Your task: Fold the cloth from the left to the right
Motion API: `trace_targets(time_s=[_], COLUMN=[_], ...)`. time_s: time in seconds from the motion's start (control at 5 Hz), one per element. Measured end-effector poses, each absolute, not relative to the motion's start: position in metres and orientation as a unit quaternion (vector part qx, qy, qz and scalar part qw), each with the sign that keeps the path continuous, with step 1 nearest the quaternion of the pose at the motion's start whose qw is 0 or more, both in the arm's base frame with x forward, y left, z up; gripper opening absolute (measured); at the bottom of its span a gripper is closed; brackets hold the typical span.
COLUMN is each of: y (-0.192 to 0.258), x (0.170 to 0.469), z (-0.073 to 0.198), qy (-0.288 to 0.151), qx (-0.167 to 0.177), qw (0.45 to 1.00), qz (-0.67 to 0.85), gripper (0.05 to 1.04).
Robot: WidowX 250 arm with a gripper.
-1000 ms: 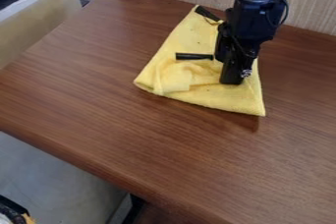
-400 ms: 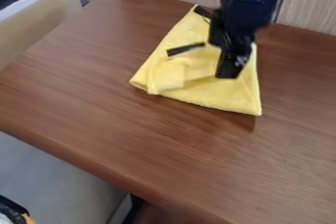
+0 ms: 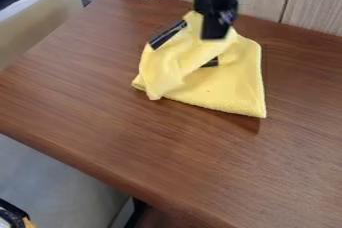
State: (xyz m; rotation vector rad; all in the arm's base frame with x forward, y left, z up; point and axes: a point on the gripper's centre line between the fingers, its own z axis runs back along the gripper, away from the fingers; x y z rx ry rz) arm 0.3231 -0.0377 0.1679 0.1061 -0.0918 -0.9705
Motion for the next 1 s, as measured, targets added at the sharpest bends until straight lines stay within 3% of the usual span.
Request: trace_targets(time_s=[1.0], y=[-0.0356], x=[0.3236], z=[0.1713], qy=[-0.05], qx=[0.054], qw=[0.883], qz=[-0.464], gripper=[1.0])
